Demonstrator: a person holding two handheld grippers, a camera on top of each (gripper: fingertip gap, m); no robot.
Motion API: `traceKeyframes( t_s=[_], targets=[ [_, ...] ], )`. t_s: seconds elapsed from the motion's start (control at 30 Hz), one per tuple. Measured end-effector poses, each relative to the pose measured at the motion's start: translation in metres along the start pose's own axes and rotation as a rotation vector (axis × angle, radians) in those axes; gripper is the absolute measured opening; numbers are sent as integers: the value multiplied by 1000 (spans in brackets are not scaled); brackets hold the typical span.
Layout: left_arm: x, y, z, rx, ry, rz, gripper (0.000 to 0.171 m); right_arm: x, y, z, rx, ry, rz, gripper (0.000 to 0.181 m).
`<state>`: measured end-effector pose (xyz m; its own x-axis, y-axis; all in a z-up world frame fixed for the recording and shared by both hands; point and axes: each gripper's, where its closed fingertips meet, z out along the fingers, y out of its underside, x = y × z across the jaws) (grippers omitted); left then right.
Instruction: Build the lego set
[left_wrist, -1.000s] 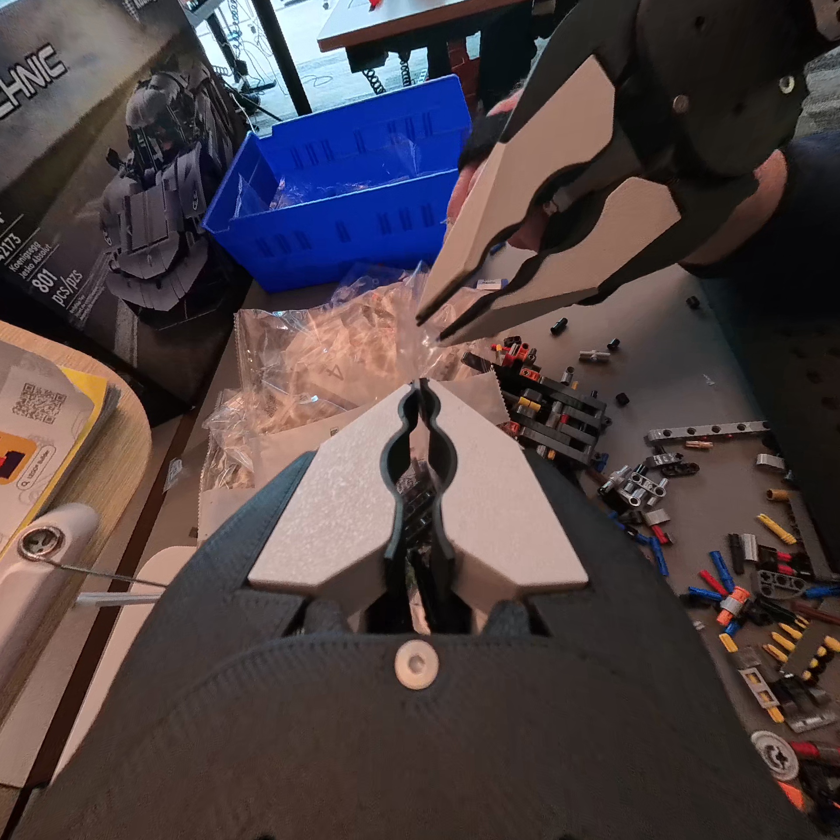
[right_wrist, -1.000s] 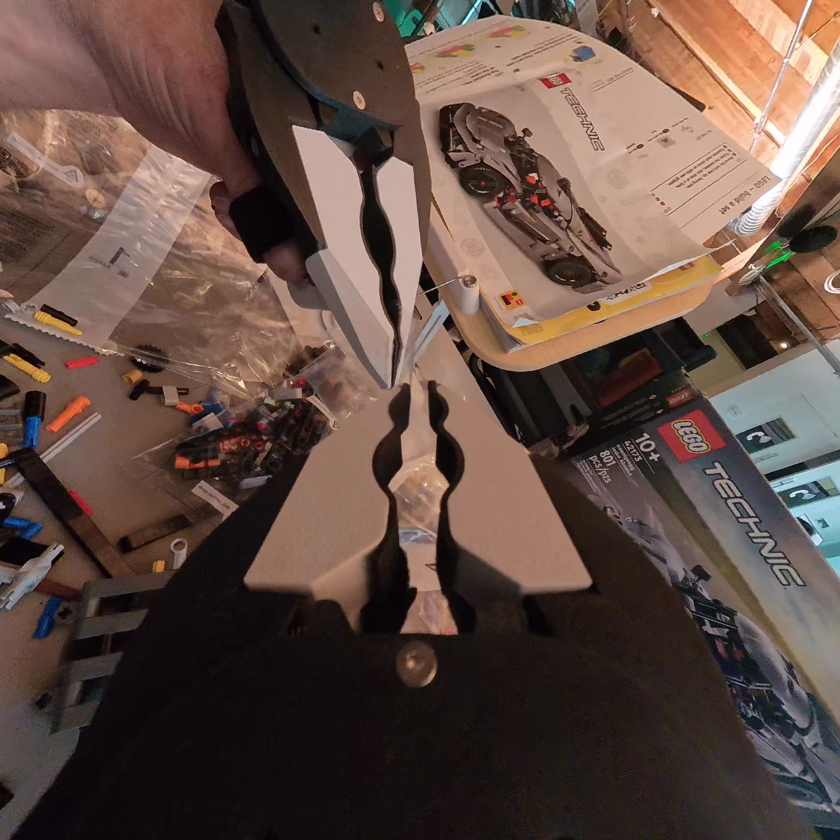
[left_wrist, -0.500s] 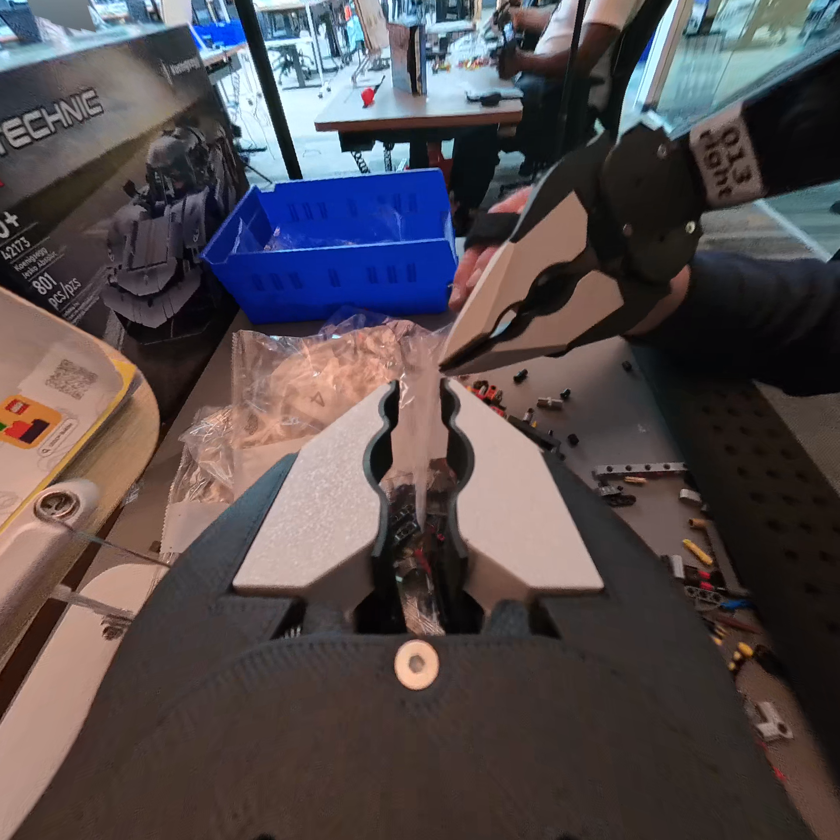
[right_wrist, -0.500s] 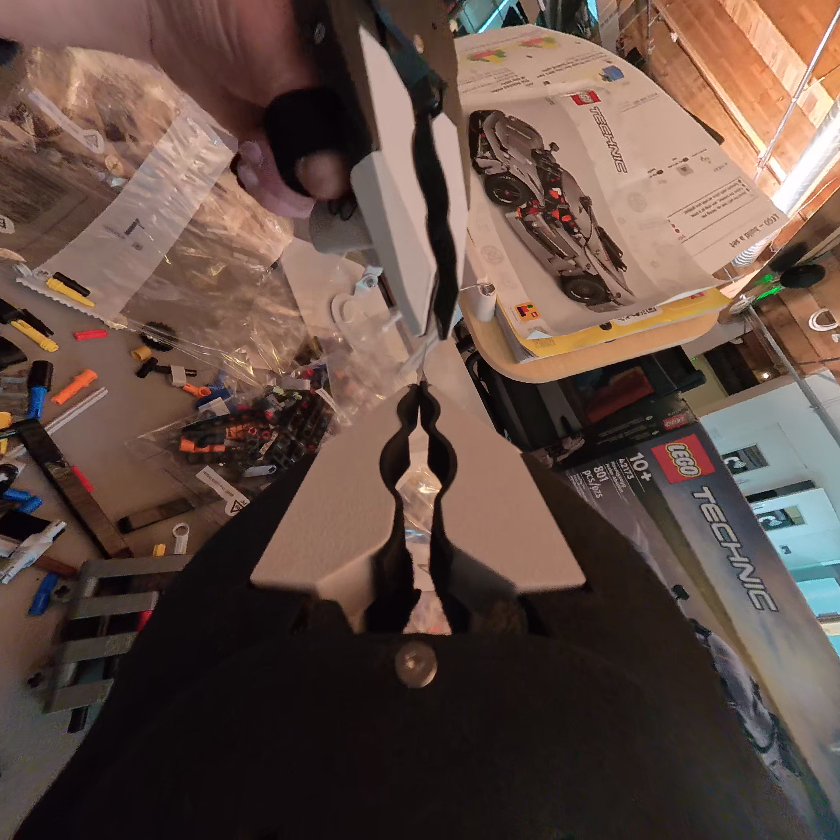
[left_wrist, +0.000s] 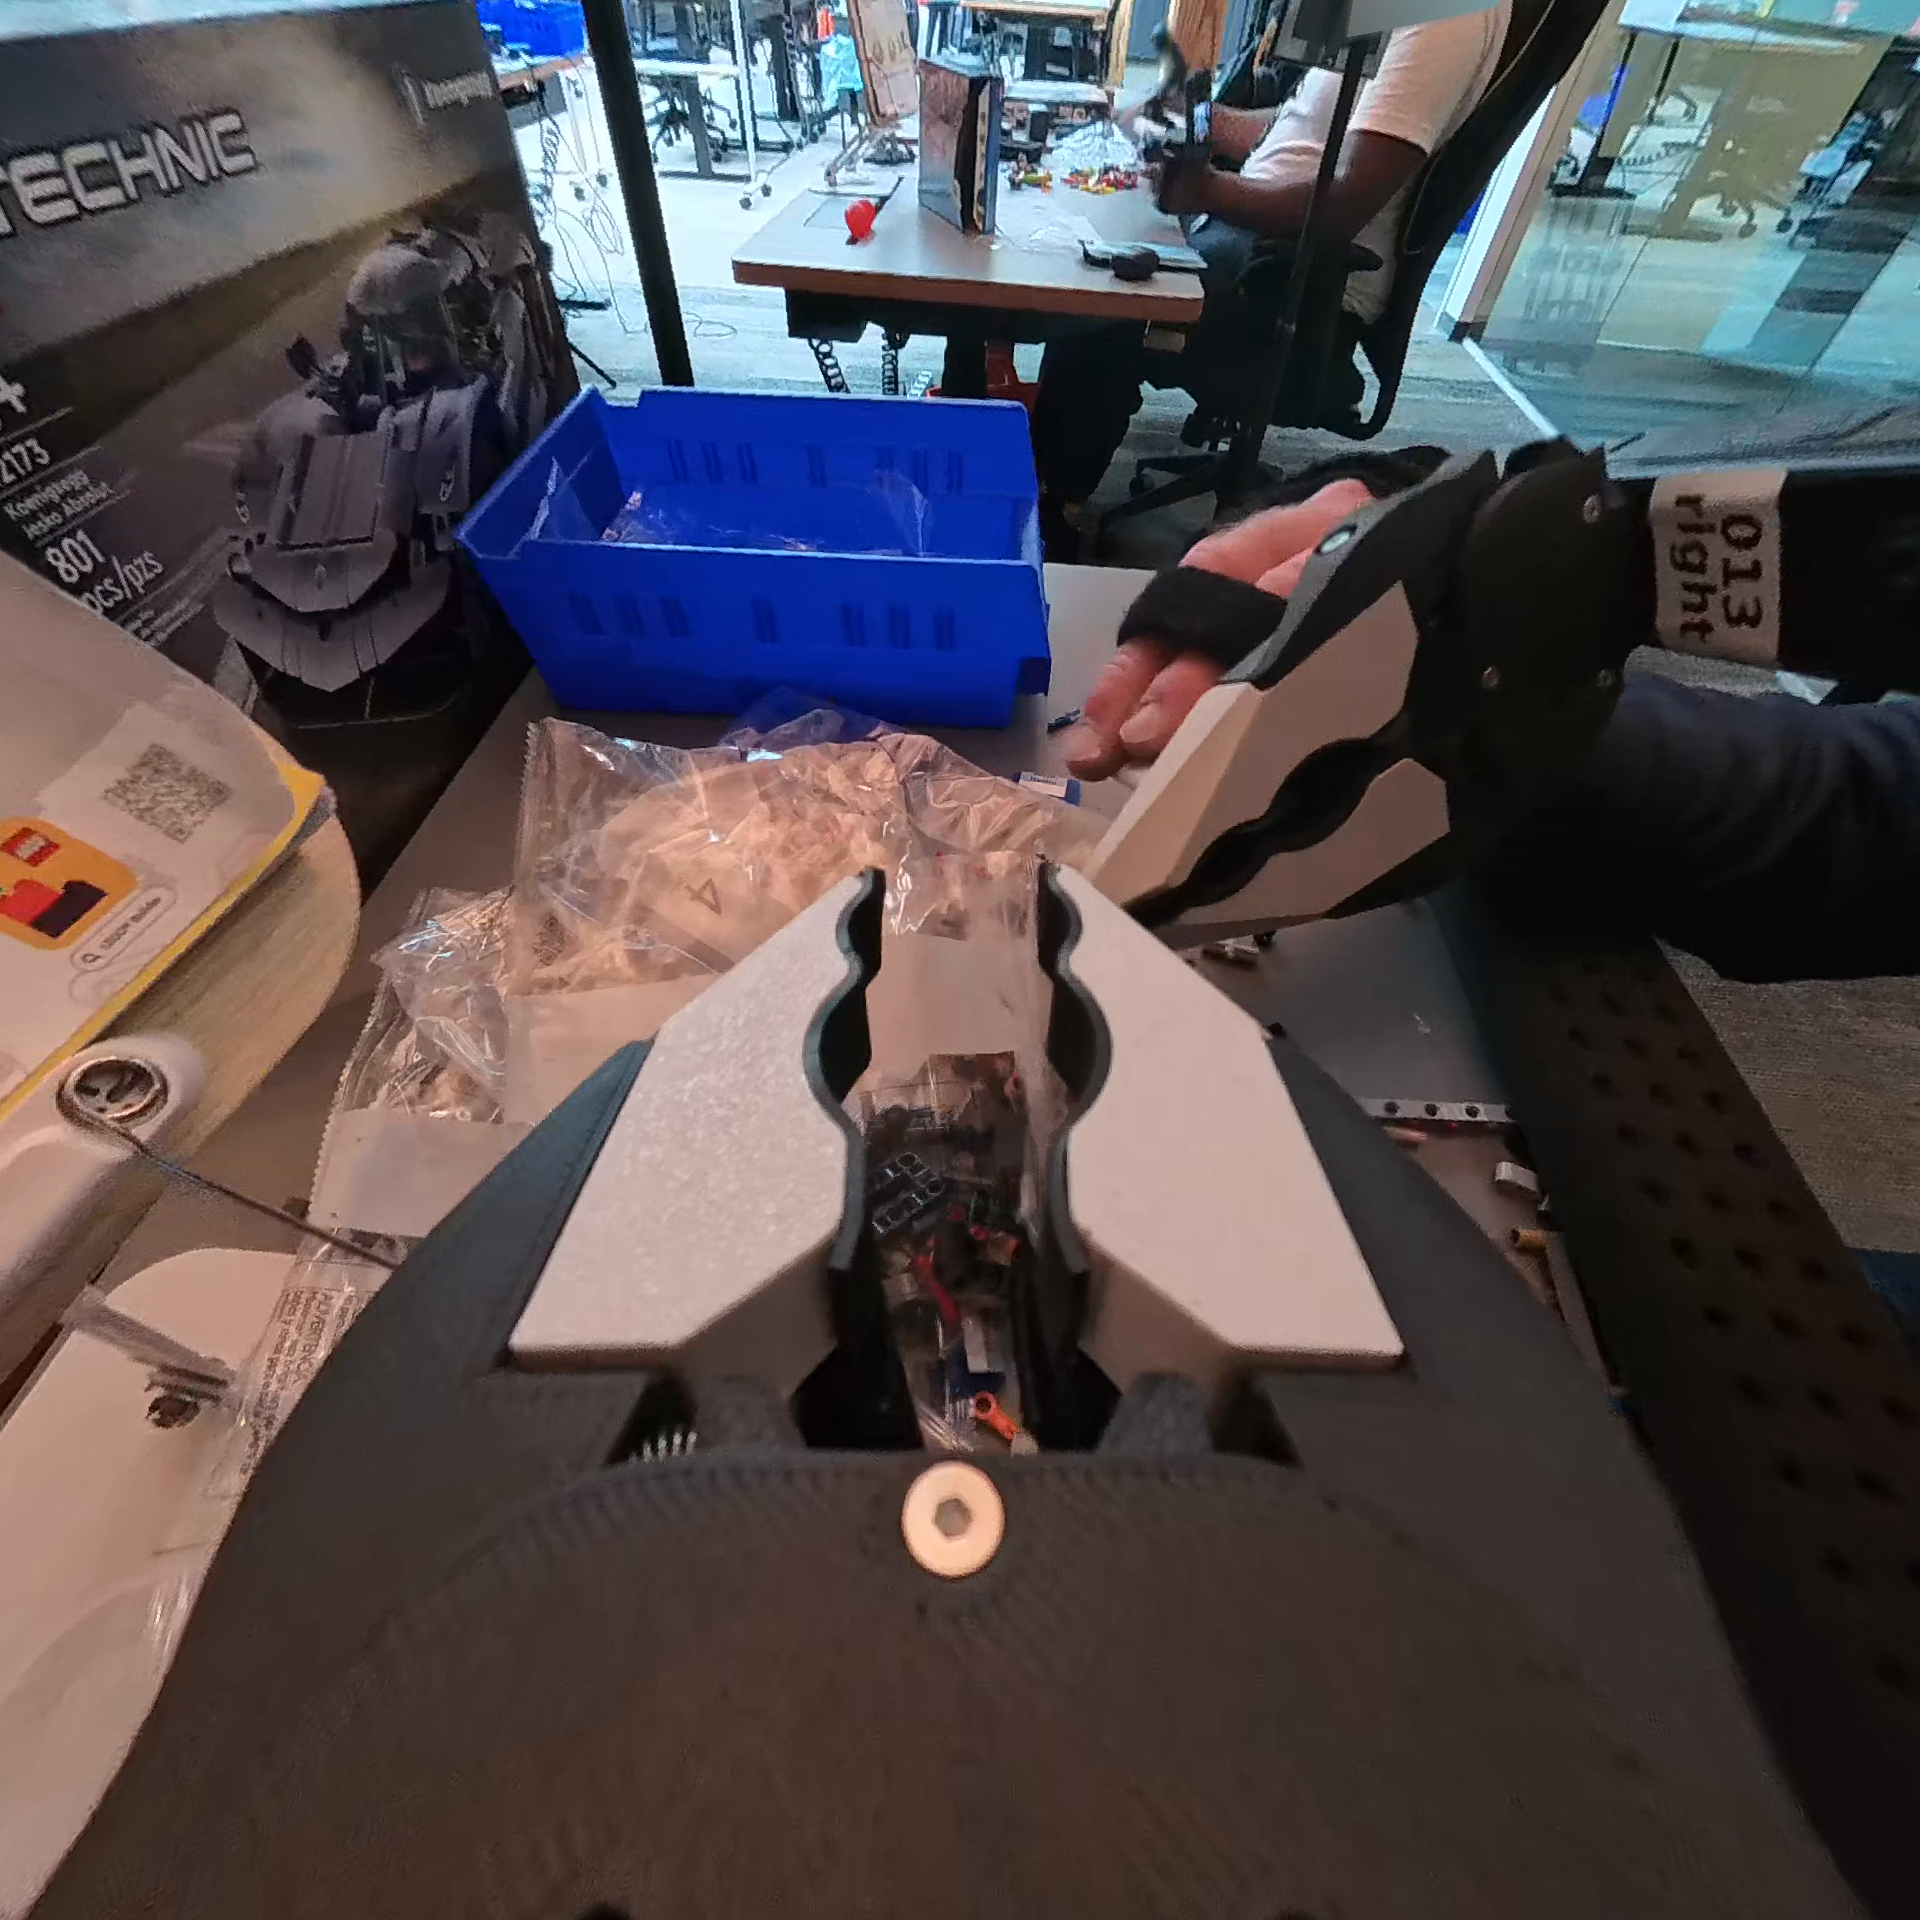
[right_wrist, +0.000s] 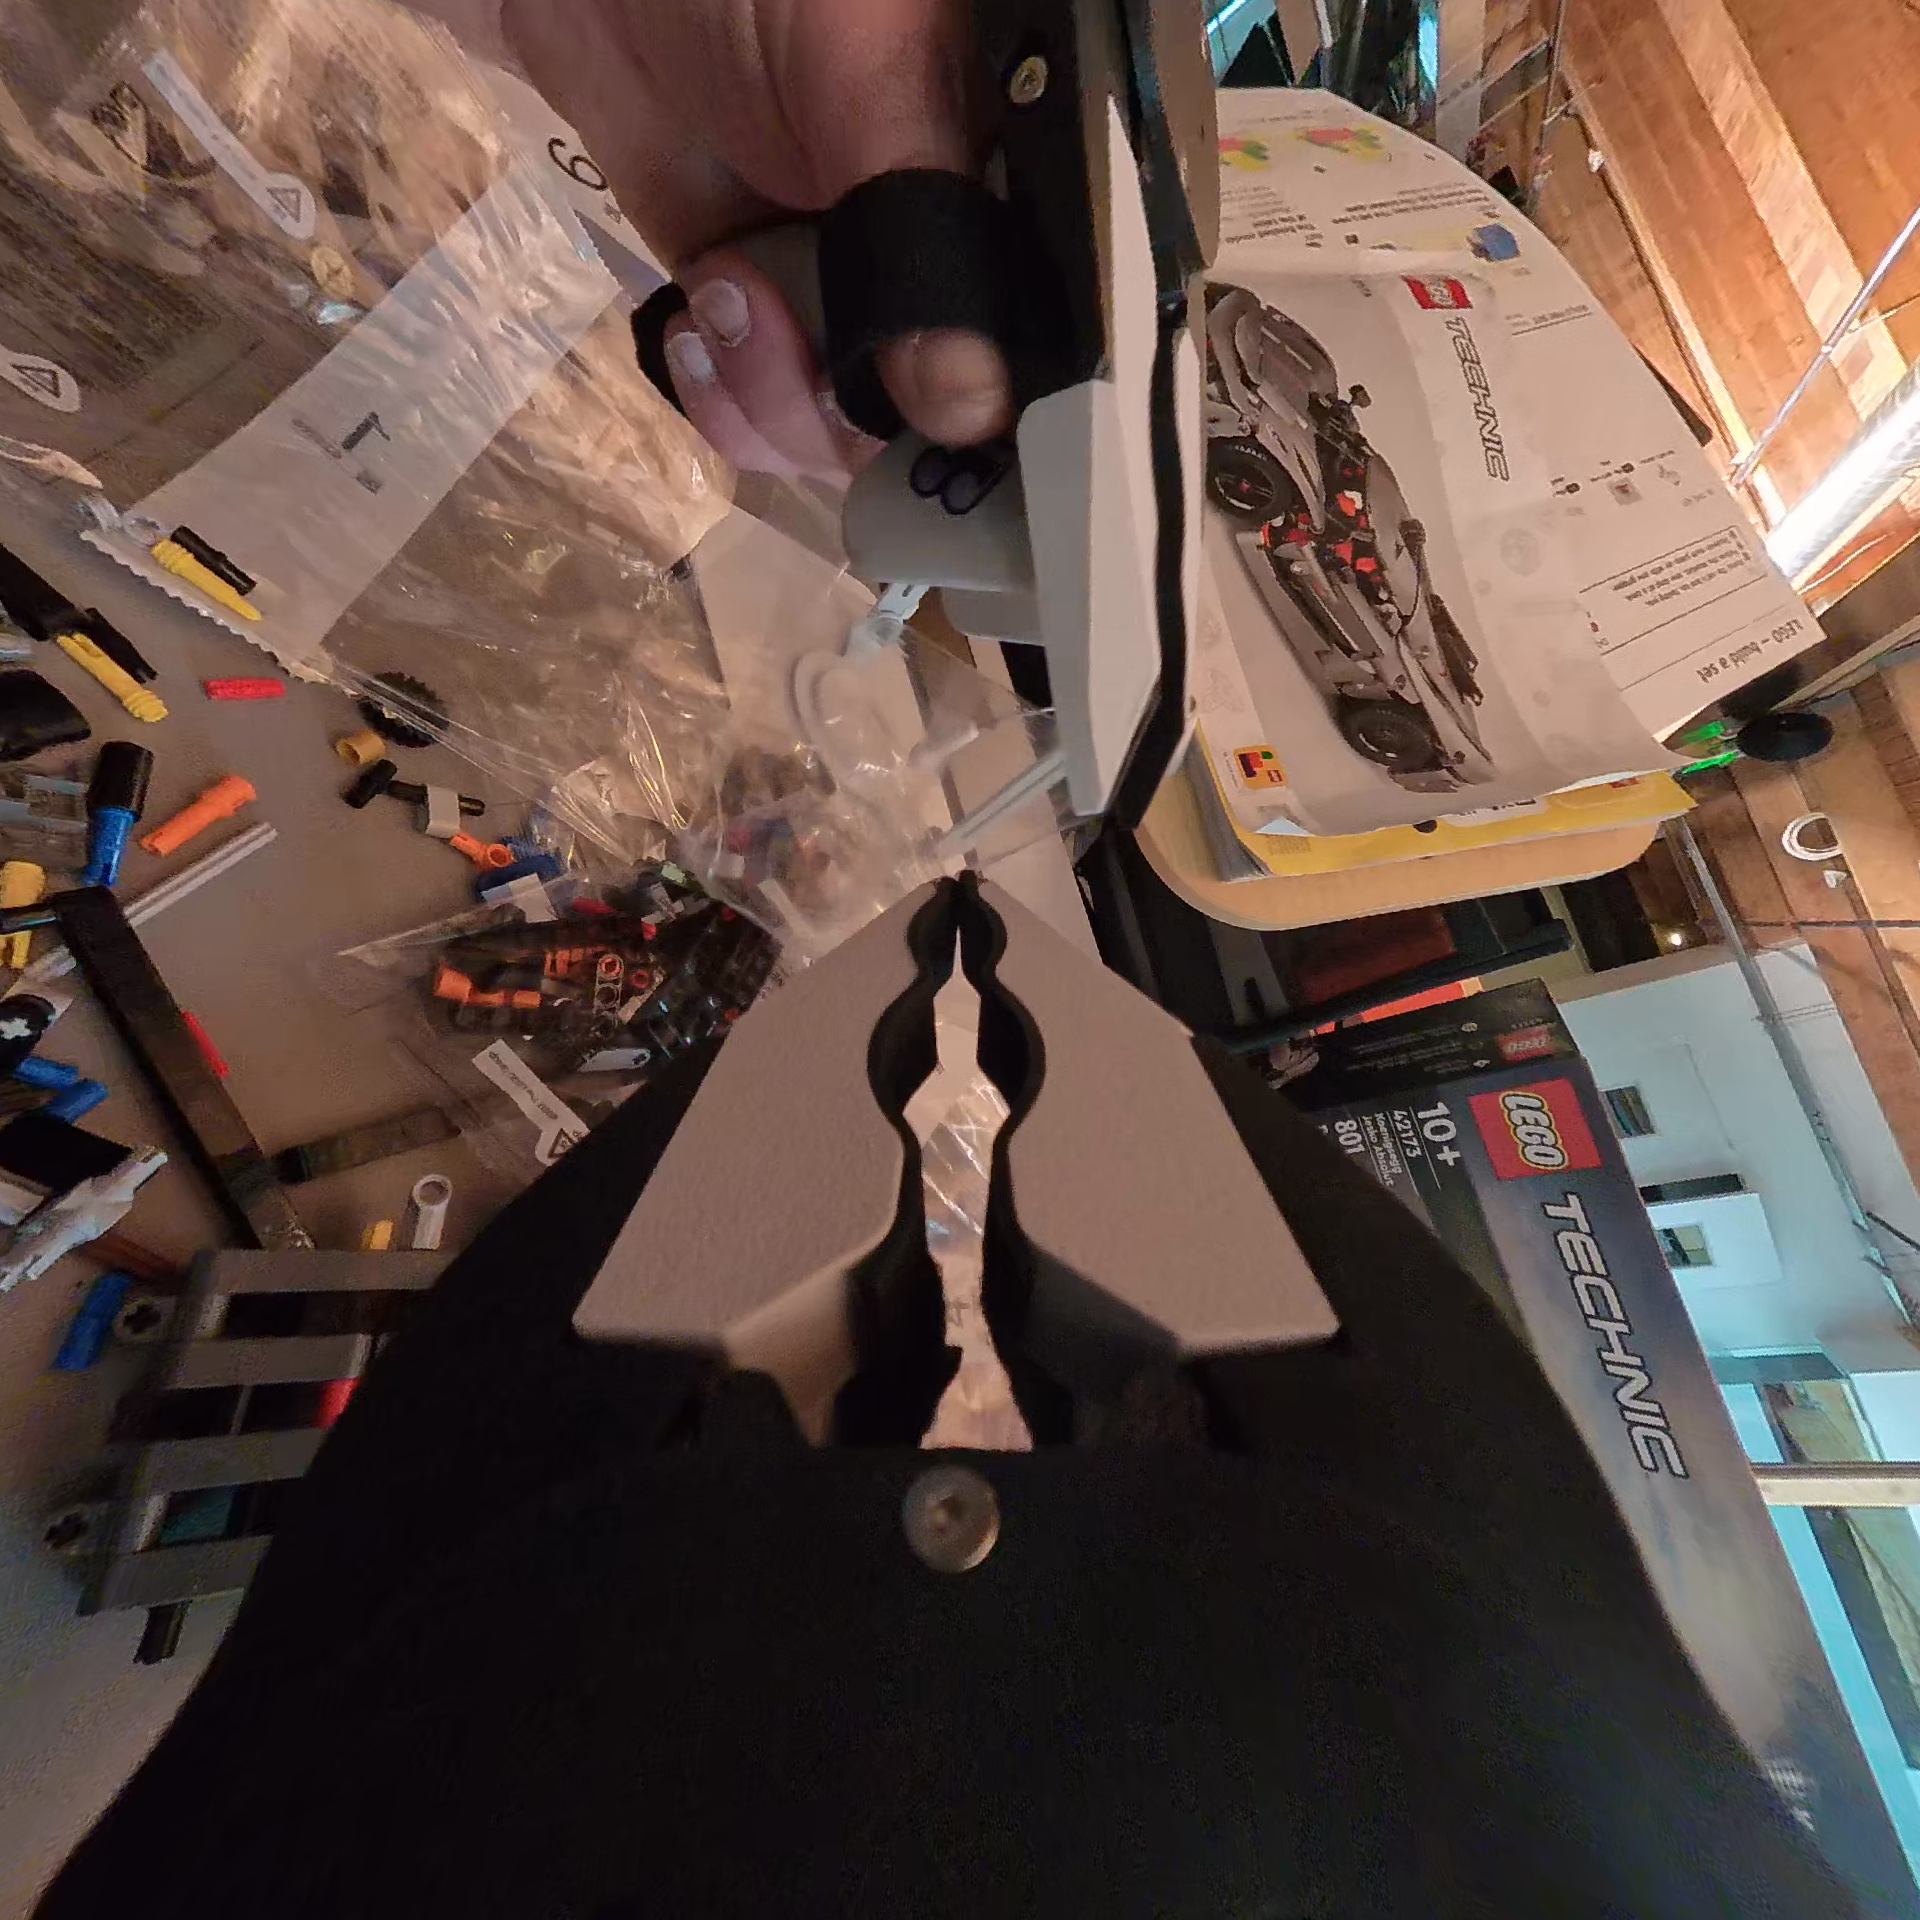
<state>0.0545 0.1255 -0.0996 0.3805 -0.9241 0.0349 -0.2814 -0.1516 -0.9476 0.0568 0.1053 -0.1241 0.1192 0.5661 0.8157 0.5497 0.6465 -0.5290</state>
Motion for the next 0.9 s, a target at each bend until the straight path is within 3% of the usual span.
traceKeyframes(
  t_s=[0.17, 0.4, 0.53, 0.7, 0.9],
  targets=[
    [-3, -3, -4, 18, -9, -24, 27, -3, -2, 0, -1, -4, -29, 0],
    [5, 14, 4, -79, 31, -30, 27, -6, -3, 1, -2, -7, -44, 0],
    [5, 21, 7, -119, 31, -22, 22, -6, -3, 1, 1, -7, -44, 0],
    [0, 29, 9, -168, -4, 6, 0, -8, -3, 2, 2, -17, -44, 0],
    [-7, 26, 6, -179, -69, 72, 0, -8, -2, 1, 3, -29, -21, 0]
  ],
)
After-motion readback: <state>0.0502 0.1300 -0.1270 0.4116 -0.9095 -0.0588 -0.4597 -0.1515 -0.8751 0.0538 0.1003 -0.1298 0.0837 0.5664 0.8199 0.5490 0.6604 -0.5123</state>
